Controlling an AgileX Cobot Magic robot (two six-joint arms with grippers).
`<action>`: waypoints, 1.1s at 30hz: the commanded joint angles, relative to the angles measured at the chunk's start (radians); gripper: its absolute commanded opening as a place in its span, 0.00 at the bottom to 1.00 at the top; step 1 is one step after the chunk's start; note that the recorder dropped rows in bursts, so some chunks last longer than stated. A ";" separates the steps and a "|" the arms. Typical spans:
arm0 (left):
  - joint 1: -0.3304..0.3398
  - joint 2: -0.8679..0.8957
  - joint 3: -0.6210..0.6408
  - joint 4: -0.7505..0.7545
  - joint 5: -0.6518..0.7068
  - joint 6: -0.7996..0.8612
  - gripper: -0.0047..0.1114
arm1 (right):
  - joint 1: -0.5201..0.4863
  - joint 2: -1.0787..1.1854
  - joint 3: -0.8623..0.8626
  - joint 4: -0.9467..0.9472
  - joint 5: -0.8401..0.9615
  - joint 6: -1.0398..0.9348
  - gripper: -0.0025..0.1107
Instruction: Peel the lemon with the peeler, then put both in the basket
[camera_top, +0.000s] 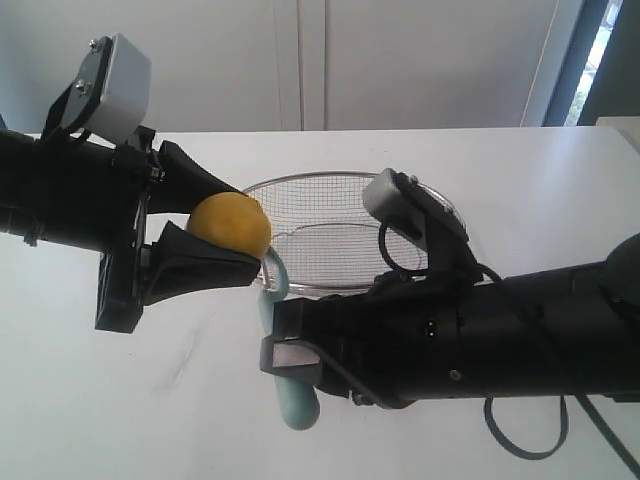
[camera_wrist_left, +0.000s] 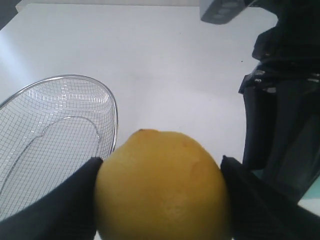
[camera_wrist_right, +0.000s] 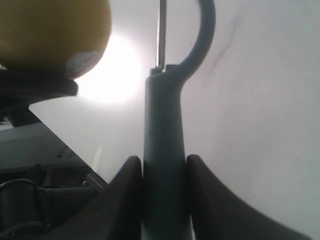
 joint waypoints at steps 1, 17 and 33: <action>-0.001 -0.006 -0.005 -0.014 0.014 -0.007 0.04 | 0.002 -0.034 -0.006 0.007 0.001 -0.016 0.02; -0.001 -0.001 -0.005 -0.007 -0.001 -0.009 0.04 | 0.002 -0.163 -0.004 -0.024 -0.059 -0.014 0.02; -0.001 -0.001 -0.005 -0.009 -0.006 -0.028 0.04 | 0.002 -0.315 -0.004 -0.146 -0.122 0.042 0.02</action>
